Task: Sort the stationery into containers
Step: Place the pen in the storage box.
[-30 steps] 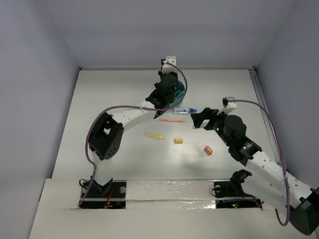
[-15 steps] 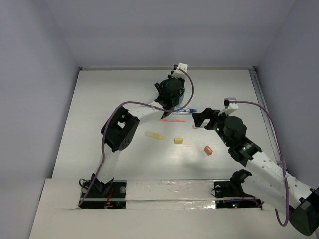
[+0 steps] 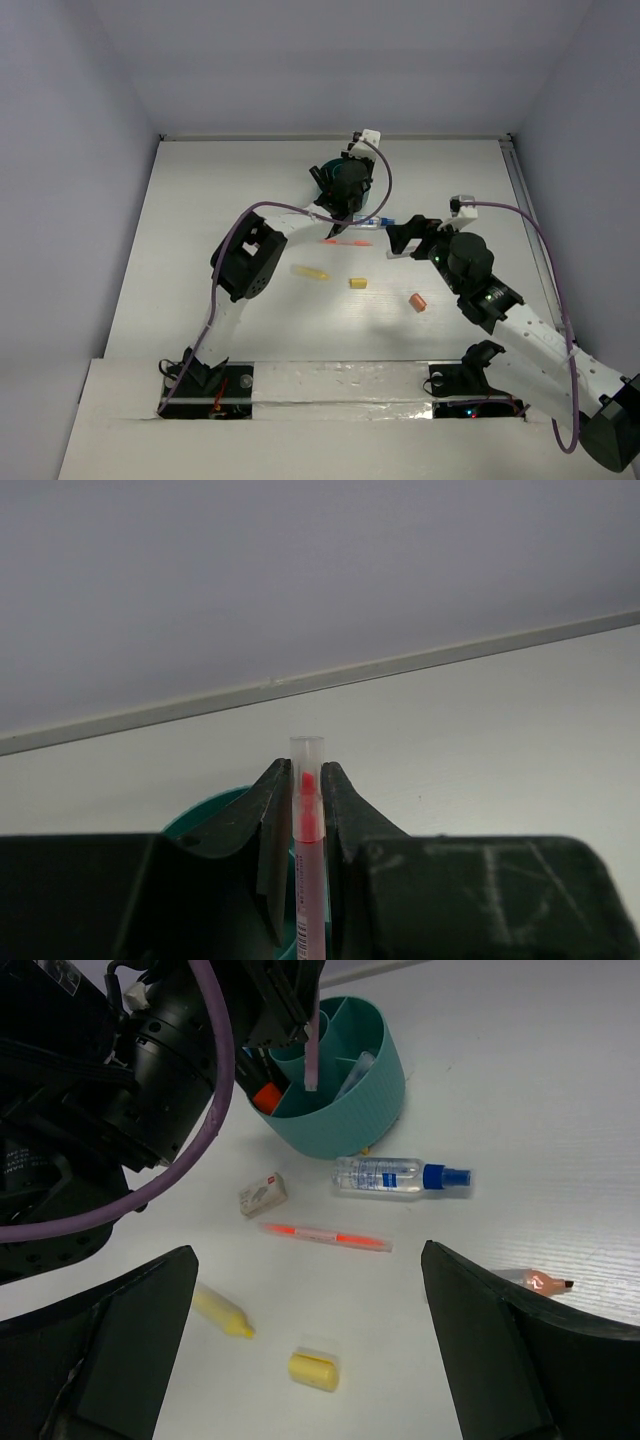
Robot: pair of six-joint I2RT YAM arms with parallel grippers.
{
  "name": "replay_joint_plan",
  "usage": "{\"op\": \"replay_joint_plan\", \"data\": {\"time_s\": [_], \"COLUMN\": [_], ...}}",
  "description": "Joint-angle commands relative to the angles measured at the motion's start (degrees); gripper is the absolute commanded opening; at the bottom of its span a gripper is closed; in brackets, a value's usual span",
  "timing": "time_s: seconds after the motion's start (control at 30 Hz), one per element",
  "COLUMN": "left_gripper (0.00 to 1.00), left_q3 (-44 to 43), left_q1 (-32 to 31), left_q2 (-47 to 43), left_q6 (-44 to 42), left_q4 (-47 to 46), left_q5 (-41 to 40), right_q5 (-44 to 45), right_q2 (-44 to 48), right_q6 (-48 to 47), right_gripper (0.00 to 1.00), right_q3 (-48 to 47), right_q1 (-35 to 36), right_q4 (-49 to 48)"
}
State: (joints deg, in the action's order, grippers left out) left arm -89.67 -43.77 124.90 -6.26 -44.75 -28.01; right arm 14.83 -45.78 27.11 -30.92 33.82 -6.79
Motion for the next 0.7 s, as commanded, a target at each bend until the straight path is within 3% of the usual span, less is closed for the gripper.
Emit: {"op": "replay_joint_plan", "data": {"time_s": [0.0, 0.67], "left_gripper": [0.0, 0.0], "left_q3": [-0.6, 3.36], "left_q1": [0.09, 0.09], "left_q2": [-0.71, -0.63], "left_q6": [-0.95, -0.86], "left_q4": [-5.08, -7.19], "left_q5": [0.41, -2.49], "right_q5": [1.78, 1.43], "right_q2": [0.52, -0.19], "right_q6": [0.22, 0.31], "right_gripper": [1.0, 1.0], "right_q3": [0.07, 0.07], "right_q1": [0.28, 0.28], "right_q4": [-2.97, -3.23]}}
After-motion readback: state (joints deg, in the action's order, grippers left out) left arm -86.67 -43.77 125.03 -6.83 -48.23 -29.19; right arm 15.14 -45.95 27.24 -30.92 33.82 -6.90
